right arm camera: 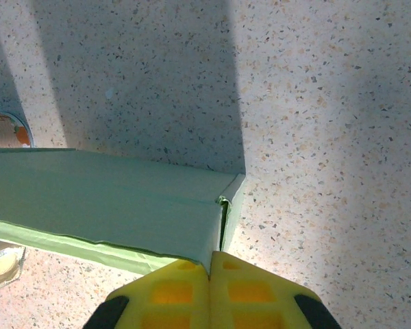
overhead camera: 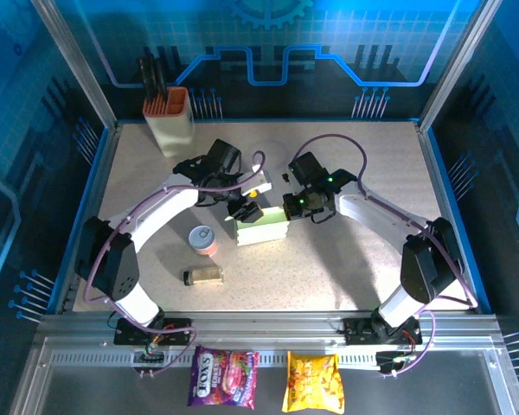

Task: Fold the paper box

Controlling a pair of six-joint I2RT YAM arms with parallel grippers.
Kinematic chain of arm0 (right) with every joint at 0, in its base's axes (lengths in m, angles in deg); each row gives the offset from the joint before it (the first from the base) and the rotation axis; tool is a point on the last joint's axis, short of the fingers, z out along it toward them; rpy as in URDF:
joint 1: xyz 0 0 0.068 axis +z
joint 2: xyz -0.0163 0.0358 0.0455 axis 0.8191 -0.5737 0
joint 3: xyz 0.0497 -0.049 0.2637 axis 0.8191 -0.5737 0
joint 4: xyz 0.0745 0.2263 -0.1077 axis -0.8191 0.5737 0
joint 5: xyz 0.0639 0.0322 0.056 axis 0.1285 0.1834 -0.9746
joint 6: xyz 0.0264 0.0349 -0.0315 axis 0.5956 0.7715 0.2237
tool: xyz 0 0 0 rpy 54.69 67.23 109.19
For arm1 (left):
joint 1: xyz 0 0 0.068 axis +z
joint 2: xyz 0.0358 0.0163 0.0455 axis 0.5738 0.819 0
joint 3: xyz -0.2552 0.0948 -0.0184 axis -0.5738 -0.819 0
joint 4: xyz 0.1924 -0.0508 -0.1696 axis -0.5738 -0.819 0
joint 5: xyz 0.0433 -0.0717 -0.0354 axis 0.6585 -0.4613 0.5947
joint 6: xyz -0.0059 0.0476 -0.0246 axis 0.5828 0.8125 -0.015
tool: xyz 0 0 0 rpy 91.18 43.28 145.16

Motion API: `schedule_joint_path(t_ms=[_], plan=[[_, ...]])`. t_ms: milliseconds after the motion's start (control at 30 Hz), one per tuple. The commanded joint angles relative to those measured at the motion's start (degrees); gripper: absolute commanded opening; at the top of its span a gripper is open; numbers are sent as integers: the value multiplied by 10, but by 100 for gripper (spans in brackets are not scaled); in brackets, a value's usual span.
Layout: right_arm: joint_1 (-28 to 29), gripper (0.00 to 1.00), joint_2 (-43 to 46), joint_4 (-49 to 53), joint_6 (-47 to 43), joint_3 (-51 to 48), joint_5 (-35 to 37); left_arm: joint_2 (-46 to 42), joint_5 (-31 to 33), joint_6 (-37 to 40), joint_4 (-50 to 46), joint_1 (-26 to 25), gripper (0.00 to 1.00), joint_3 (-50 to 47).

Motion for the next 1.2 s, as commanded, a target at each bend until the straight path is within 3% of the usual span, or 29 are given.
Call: schedule_joint_path(t_ms=[0, 200, 367, 667, 1167], plan=[[9, 4, 1, 4, 15, -9, 9, -50, 25, -135, 67, 17, 72, -35], [11, 5, 2, 8, 18, -4, 17, -142, 71, -336, 125, 46, 74, -109], [12, 4, 2, 14, 16, -1, 23, -172, 92, -446, 67, 59, 75, -112], [17, 4, 1, 21, 18, 6, 32, -144, 7, -513, 18, 69, 68, -124], [25, 4, -4, 33, 21, 20, 44, -120, 18, -549, -18, 51, 67, -126]])
